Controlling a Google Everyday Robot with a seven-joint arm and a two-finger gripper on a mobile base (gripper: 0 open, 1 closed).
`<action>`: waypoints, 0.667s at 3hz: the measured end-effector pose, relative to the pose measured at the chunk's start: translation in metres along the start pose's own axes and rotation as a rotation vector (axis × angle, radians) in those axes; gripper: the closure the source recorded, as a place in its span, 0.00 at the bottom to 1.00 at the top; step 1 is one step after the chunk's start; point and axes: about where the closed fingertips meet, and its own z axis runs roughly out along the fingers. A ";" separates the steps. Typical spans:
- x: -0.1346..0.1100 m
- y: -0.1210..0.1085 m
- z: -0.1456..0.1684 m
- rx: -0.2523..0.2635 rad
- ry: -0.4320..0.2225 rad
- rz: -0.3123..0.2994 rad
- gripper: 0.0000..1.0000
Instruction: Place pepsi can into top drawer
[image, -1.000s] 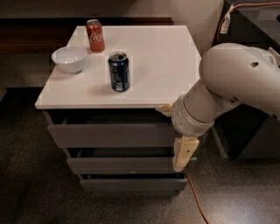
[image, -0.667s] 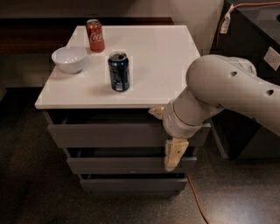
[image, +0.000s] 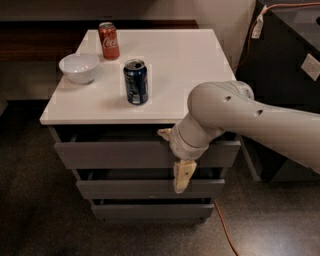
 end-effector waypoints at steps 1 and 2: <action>0.006 -0.008 0.023 0.007 0.014 -0.012 0.00; 0.018 -0.015 0.046 0.018 0.025 0.014 0.00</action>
Offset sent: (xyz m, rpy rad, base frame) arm 0.0409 0.0011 -0.0621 -0.0146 -0.0191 -0.0561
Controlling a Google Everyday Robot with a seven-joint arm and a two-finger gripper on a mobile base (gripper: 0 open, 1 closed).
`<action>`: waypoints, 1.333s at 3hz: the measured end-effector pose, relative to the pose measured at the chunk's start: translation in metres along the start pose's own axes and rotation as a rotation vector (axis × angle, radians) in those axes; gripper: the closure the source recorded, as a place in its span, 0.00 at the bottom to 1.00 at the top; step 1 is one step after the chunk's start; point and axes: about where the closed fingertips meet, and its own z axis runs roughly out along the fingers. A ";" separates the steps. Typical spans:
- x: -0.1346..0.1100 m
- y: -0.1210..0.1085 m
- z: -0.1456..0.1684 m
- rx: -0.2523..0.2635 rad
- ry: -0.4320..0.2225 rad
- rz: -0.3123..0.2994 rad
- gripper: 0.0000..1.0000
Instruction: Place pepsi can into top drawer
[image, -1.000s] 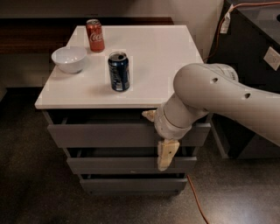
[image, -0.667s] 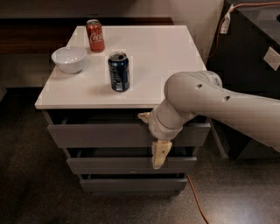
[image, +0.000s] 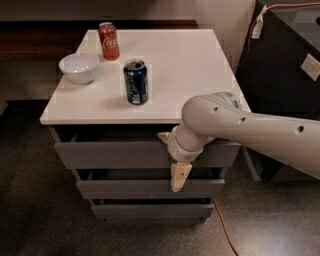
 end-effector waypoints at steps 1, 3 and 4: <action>0.012 -0.012 0.015 0.031 0.023 0.026 0.00; 0.044 -0.033 0.025 0.109 0.071 0.131 0.00; 0.052 -0.039 0.029 0.139 0.093 0.148 0.00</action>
Offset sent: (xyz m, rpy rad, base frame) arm 0.0526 -0.0280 -0.0261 0.0071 -0.0594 -0.1879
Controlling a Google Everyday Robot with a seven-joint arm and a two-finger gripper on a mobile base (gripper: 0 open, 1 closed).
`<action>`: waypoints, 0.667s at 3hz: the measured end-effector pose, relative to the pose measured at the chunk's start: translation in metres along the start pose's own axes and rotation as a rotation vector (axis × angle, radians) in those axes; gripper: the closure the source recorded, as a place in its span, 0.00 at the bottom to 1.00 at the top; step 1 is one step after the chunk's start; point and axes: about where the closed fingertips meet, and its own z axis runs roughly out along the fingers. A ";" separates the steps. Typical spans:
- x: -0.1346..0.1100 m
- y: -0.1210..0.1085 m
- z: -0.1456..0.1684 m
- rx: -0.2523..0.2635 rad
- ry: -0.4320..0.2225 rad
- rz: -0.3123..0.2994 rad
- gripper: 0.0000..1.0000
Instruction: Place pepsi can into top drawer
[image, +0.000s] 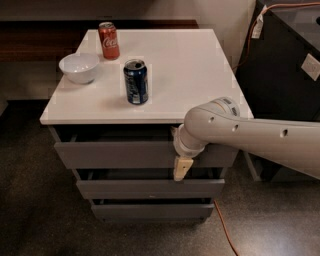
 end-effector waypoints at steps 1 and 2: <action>0.004 -0.004 0.004 0.014 0.009 0.011 0.11; 0.006 -0.007 0.003 0.016 0.004 0.019 0.35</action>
Offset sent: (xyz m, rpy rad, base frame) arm 0.0122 -0.0075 0.0012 0.0199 -0.0107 -0.0314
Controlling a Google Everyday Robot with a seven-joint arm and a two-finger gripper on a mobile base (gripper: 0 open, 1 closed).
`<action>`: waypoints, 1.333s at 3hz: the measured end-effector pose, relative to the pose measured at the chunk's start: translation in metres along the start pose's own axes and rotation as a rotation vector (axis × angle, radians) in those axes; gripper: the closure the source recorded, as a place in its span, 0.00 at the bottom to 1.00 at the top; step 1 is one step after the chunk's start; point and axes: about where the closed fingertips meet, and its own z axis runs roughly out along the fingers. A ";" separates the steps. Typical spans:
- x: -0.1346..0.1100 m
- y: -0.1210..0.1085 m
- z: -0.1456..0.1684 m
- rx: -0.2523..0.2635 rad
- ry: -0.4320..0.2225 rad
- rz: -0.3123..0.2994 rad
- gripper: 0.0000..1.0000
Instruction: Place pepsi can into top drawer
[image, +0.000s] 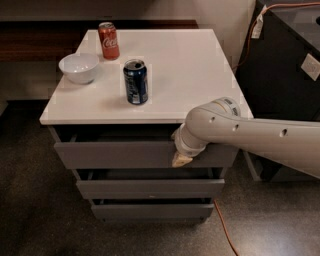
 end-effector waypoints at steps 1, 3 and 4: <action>0.000 -0.001 -0.002 -0.011 -0.017 0.011 0.59; -0.001 0.000 -0.004 -0.015 -0.022 0.014 1.00; 0.000 0.000 -0.004 -0.015 -0.022 0.014 1.00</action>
Offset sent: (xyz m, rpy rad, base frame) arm -0.0170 -0.0082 0.0185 0.0627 0.0440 -0.0069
